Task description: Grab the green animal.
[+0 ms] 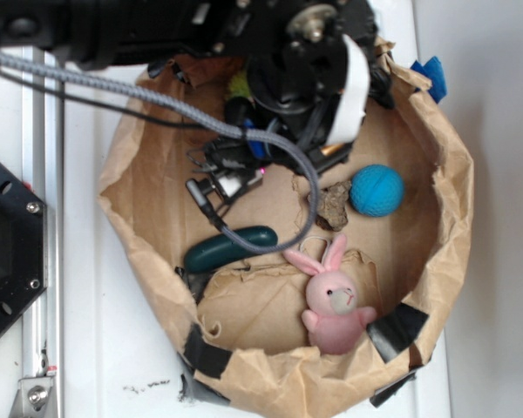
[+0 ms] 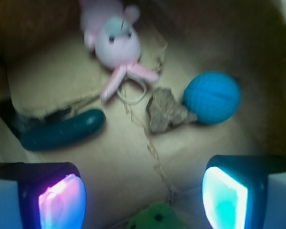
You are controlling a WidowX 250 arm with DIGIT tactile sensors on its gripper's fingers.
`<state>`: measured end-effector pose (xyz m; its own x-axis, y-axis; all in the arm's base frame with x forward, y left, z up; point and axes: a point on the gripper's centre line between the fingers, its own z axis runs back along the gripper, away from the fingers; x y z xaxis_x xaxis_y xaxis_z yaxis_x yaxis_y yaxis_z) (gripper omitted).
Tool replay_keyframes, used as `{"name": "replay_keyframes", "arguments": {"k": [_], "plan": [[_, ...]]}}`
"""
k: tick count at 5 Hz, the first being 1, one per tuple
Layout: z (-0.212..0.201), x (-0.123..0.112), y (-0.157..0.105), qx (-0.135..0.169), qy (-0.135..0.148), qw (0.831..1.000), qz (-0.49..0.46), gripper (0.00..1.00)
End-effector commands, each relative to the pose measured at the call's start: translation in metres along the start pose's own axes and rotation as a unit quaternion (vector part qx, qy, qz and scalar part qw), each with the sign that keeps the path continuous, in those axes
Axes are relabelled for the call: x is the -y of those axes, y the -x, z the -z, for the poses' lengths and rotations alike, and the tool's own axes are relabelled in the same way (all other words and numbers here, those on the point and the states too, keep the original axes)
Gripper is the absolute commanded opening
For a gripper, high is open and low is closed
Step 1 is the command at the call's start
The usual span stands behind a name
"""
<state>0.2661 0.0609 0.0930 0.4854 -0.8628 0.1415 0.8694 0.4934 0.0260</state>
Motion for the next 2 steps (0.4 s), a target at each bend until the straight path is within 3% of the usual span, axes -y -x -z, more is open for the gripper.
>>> {"name": "replay_keyframes", "arguments": {"k": [1, 2], "plan": [[0.021, -0.006, 0.013, 0.001, -0.011, 0.999, 0.044, 1.00], [0.036, -0.009, 0.016, -0.009, -0.002, 0.999, 0.040, 1.00]]}}
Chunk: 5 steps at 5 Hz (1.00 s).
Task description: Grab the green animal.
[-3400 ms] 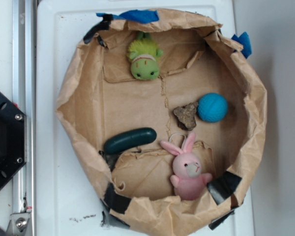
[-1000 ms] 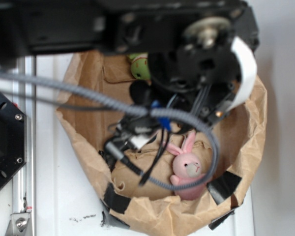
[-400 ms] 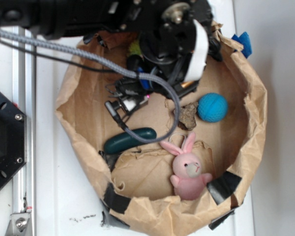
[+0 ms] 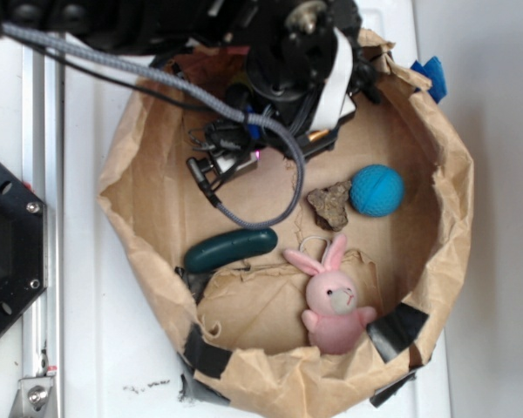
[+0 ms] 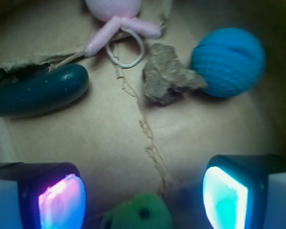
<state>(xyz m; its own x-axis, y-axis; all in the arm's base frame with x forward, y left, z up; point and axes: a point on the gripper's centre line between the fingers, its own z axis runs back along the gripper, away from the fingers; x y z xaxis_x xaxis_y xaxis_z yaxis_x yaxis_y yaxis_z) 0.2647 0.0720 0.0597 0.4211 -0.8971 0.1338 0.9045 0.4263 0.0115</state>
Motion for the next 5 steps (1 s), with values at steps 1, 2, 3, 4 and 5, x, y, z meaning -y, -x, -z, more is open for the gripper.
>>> {"name": "replay_keyframes", "arguments": {"k": [1, 2, 3, 4, 5], "plan": [[0.012, -0.005, 0.002, -0.021, -0.010, 1.000, 0.017, 1.00], [0.011, 0.011, 0.011, -0.043, -0.001, 0.998, 0.037, 1.00], [0.013, 0.016, 0.019, -0.058, 0.009, 0.998, 0.037, 1.00], [0.011, 0.015, 0.020, -0.059, 0.007, 0.998, 0.029, 1.00], [0.013, 0.013, 0.022, -0.069, 0.008, 0.997, 0.023, 1.00]]}}
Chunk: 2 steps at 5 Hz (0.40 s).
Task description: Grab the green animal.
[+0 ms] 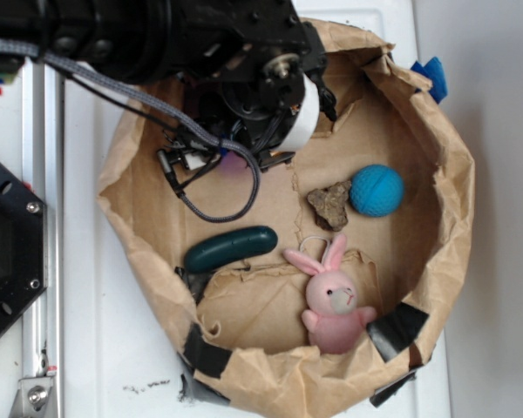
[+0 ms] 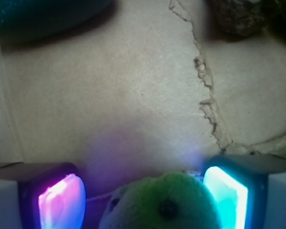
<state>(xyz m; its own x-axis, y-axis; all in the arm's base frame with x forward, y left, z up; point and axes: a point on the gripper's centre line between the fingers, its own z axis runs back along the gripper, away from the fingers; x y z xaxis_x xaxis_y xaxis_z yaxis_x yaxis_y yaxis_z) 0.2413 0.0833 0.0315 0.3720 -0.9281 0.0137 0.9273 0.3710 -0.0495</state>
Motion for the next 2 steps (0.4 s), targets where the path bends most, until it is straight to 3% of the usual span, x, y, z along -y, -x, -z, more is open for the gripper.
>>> {"name": "replay_keyframes", "arguments": {"k": [1, 2], "plan": [[-0.0079, -0.0014, 0.0059, -0.022, -0.015, 0.999, -0.020, 1.00], [-0.0034, -0.0076, 0.0040, -0.025, -0.016, 0.999, -0.039, 1.00]]}}
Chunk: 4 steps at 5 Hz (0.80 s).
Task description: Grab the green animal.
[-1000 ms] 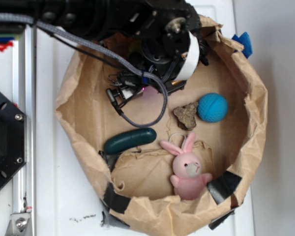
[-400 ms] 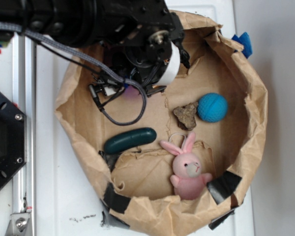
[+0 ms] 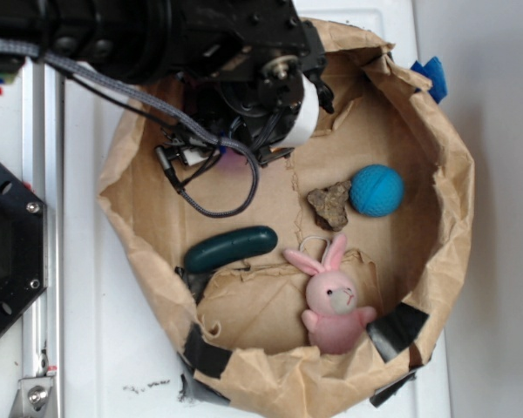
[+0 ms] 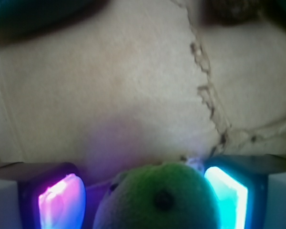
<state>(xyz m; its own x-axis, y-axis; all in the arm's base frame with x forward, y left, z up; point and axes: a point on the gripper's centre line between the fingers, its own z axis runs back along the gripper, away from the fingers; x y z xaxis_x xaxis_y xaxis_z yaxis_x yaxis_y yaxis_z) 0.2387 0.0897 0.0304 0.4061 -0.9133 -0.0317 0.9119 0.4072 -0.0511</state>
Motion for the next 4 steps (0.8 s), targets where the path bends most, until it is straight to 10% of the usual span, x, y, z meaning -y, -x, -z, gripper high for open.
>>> {"name": "replay_keyframes", "arguments": {"k": [1, 2, 4], "plan": [[0.002, -0.011, -0.008, -0.022, -0.021, 0.999, -0.023, 1.00], [0.002, -0.011, -0.009, -0.026, -0.028, 0.999, -0.015, 0.00], [-0.024, -0.012, -0.018, 0.005, -0.053, 0.998, -0.035, 0.00]]}}
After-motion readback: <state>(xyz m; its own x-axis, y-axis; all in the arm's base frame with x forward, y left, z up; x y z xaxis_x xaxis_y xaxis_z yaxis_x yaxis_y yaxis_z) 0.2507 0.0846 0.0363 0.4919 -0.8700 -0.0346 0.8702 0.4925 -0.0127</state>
